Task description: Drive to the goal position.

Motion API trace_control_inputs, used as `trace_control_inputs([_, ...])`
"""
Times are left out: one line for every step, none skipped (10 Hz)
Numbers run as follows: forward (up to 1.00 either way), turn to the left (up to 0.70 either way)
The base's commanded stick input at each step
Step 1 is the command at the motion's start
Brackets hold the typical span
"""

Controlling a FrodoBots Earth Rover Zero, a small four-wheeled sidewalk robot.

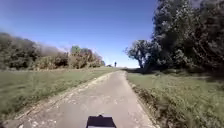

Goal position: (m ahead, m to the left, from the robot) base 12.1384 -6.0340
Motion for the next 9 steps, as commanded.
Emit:
trace_control_inputs([0.5, 0.0])
trace_control_inputs([0.5, 0.0])
trace_control_inputs([0.5, 0.0])
trace_control_inputs([0.5, 0.0])
trace_control_inputs([0.5, 0.0])
trace_control_inputs([0.5, 0.0])
trace_control_inputs([0.5, 0.0])
trace_control_inputs([0.5, 0.0])
trace_control_inputs([0.5, 0.0])
